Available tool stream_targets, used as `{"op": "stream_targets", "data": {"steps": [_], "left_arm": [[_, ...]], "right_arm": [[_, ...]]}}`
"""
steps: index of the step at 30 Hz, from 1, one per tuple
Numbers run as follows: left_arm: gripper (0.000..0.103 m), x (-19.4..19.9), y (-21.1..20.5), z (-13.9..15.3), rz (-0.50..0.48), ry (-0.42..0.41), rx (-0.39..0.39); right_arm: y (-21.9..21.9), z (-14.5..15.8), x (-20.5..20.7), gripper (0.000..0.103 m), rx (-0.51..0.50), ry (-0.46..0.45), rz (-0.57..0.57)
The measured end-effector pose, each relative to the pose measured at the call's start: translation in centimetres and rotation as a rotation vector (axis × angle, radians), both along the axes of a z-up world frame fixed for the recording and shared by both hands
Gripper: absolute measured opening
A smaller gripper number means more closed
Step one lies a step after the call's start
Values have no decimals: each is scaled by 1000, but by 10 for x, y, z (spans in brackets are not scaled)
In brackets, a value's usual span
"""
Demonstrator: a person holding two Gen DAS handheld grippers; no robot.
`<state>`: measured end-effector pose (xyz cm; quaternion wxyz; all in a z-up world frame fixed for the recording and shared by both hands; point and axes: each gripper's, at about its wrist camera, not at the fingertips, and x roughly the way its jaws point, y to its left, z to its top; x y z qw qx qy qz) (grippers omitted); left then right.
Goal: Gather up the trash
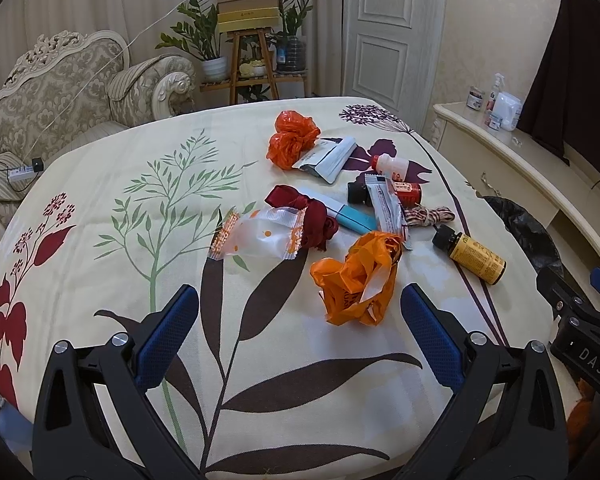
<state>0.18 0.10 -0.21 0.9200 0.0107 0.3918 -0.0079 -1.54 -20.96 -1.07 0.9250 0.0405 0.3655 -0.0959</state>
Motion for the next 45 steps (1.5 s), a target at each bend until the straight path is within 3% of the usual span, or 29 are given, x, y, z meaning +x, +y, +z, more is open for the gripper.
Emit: {"op": "stream_targets", "data": {"steps": [45], "left_arm": [[99, 3, -5, 6, -10, 0, -11]], "right_arm": [[-2, 5, 2, 97, 4, 1, -5]]}}
